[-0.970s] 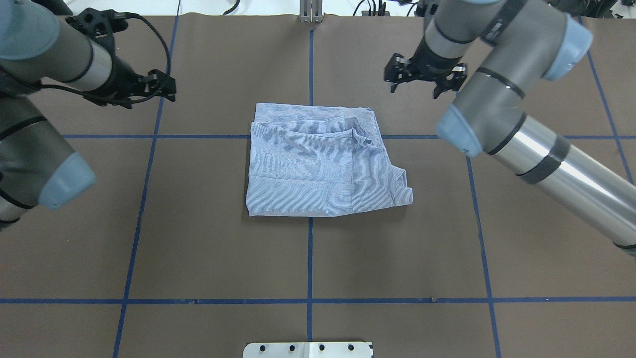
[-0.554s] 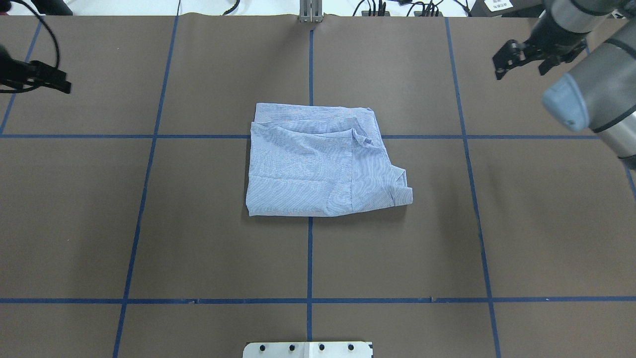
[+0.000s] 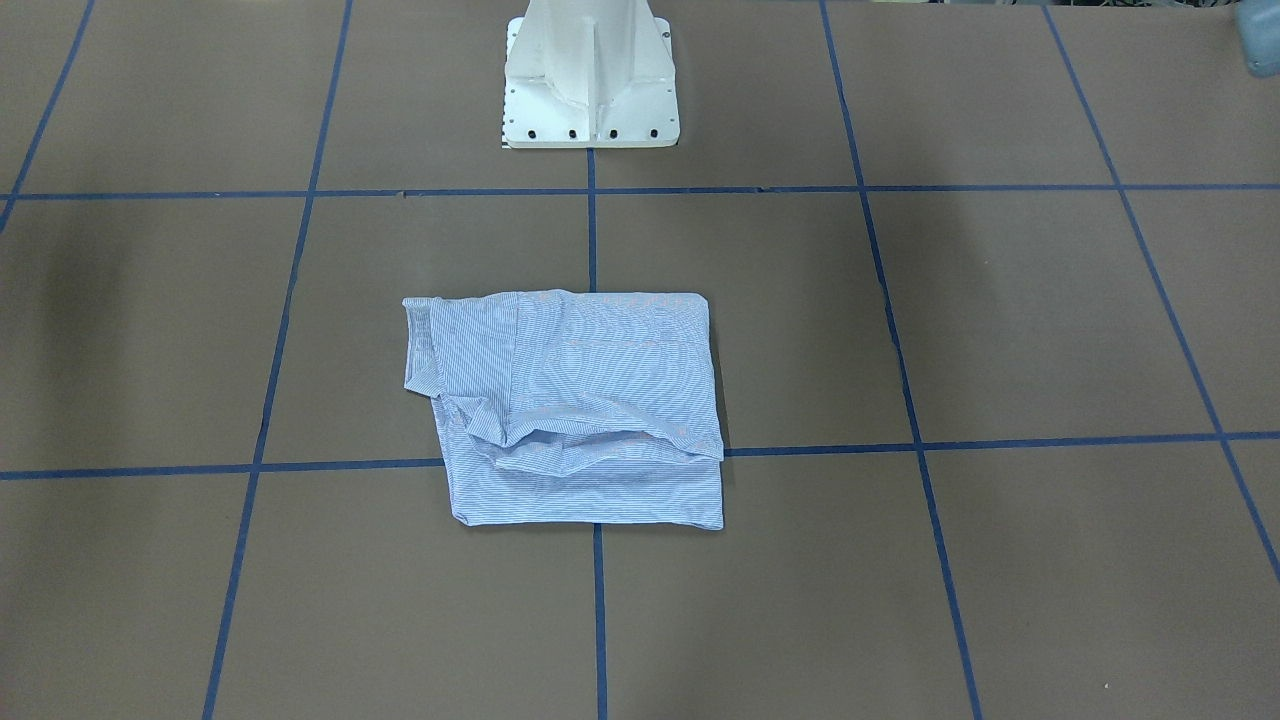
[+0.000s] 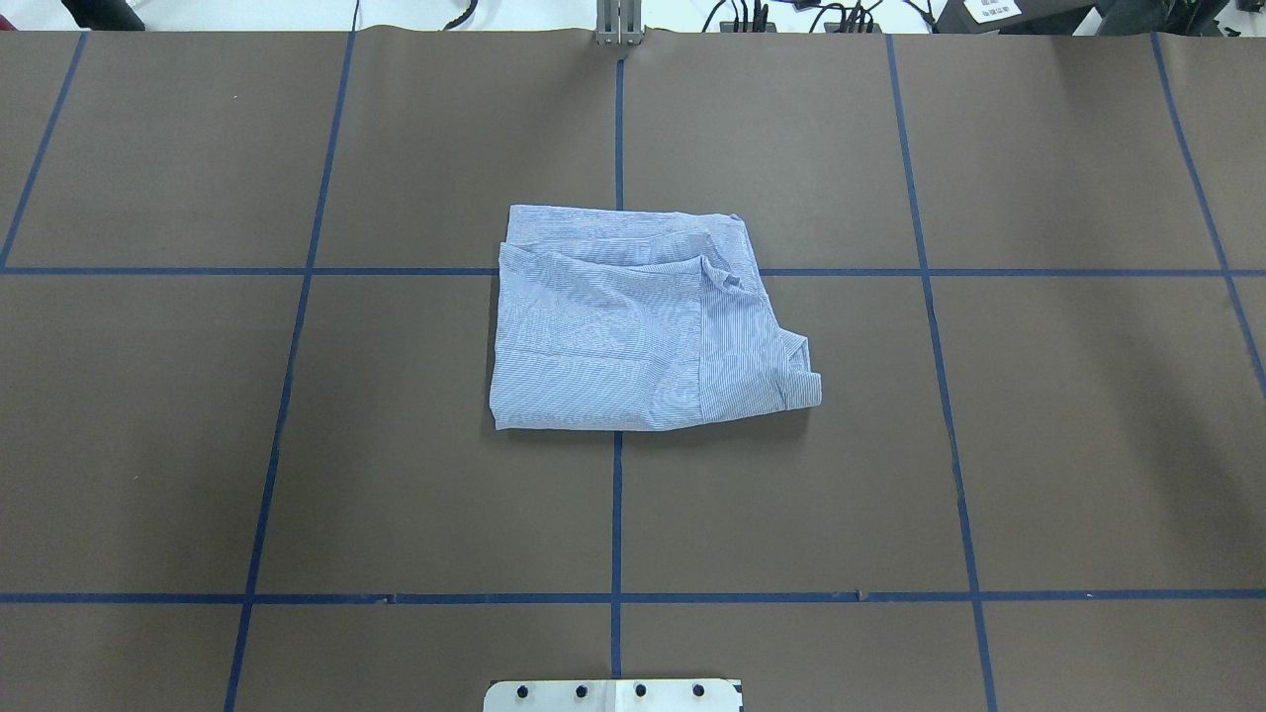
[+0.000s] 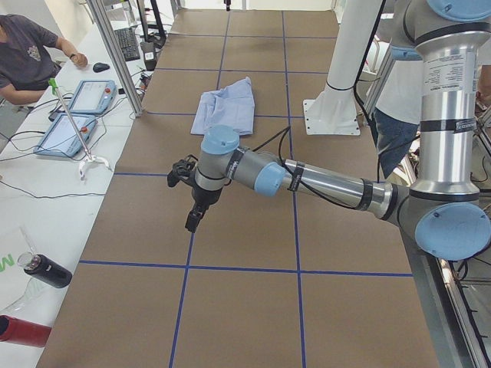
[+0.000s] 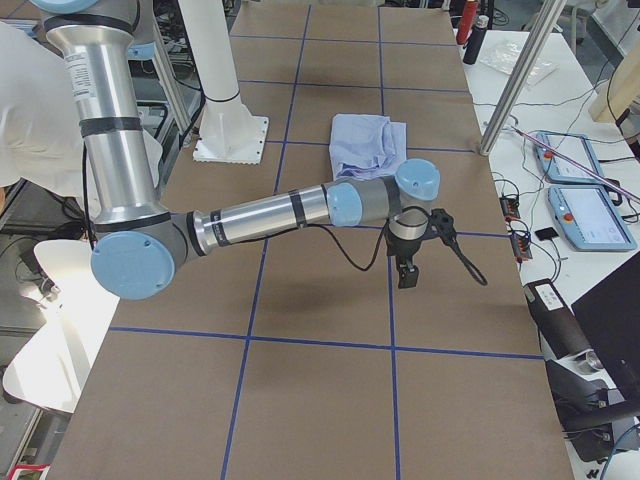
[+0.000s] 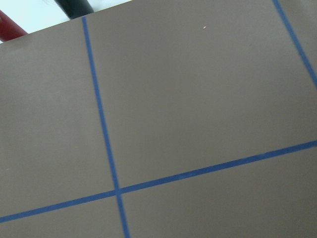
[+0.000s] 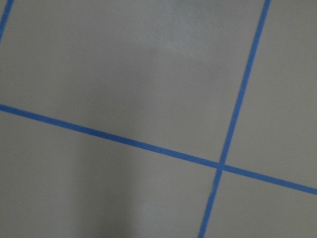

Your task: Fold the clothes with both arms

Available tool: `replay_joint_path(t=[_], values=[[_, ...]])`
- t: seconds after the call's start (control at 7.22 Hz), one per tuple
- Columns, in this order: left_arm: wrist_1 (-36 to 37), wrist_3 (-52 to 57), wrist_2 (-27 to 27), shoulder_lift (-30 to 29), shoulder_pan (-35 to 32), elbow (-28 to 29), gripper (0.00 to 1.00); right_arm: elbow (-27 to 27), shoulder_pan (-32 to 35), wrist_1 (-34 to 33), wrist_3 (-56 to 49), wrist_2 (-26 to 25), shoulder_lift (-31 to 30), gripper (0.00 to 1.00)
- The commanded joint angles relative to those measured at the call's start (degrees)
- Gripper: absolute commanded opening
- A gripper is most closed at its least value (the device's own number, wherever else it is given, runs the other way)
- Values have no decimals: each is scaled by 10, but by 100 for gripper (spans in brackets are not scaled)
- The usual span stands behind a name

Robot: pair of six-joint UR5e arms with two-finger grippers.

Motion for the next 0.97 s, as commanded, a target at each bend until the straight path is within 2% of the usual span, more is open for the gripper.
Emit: replay_joint_path(t=[0.0, 0.69, 0.83], values=[[-8, 45, -3, 45, -49, 9, 100, 5, 37, 5, -41, 10, -49, 100], [-12, 51, -8, 44, -51, 43, 100, -14, 53, 8, -40, 7, -64, 100], [3, 45, -26, 42, -50, 38, 100, -12, 53, 7, -37, 9, -69, 100]])
